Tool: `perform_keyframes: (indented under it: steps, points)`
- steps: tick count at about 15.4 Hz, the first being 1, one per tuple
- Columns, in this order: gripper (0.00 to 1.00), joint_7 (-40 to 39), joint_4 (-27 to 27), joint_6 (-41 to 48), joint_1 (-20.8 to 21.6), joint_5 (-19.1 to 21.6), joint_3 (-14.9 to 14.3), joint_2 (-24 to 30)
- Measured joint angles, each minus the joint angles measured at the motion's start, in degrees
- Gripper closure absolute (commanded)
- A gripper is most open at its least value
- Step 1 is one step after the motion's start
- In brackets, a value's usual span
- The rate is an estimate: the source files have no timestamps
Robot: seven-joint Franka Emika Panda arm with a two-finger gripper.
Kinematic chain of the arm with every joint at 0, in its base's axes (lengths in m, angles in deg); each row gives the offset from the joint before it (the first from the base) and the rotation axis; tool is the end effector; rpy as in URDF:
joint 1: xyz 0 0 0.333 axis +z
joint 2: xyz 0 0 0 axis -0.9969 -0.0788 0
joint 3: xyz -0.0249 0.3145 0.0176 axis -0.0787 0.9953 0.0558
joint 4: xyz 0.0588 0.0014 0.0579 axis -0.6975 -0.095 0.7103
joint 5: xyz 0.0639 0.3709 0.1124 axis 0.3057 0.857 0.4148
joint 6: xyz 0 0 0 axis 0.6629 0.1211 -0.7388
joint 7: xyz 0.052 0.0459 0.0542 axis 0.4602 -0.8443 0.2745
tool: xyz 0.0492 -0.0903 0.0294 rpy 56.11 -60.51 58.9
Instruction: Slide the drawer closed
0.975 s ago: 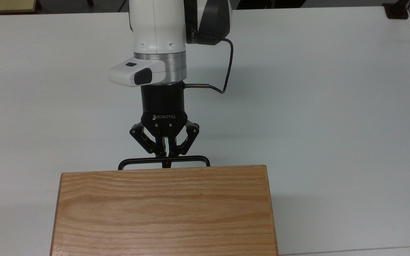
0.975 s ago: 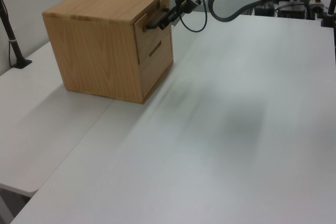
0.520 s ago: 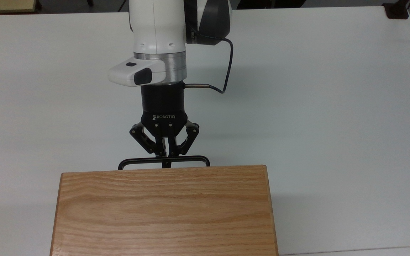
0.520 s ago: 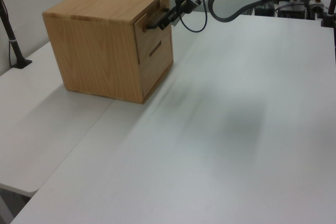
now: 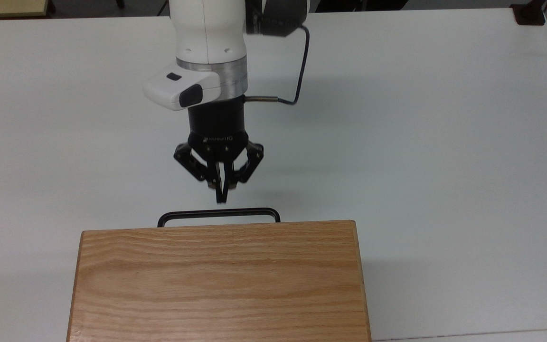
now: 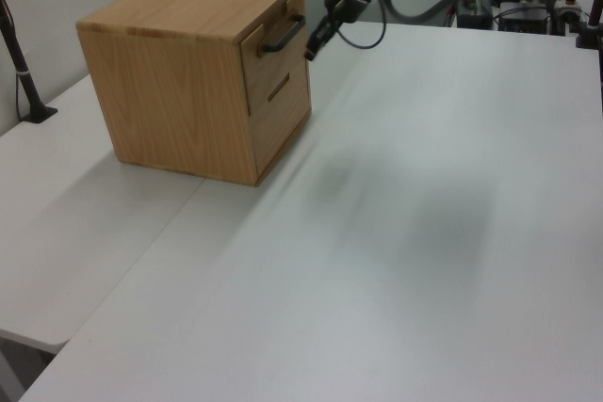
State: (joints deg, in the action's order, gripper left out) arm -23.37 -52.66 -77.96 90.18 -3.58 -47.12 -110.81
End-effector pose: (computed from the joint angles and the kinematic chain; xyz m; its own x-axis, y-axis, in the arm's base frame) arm 0.7245 0.0410 0.5018 0.8495 0.0310 0.5267 0.0320 -0.9995 0.0072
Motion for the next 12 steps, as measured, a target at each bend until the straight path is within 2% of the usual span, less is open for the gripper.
perform_keyframes:
  steps: [5, 9, 11, 12]
  points:
    - [1.00, 0.0, -0.5, 24.0, 0.0, -2.3, 0.0, 6.2]
    - [1.00, 0.0, -3.9, 36.9, 0.0, -2.3, 0.0, 13.4]
    - [0.82, 0.0, -6.4, 39.8, 0.0, -2.3, 0.0, 17.0]
    - [0.79, 0.0, -7.4, 41.3, 0.0, -2.3, 0.0, 18.9]
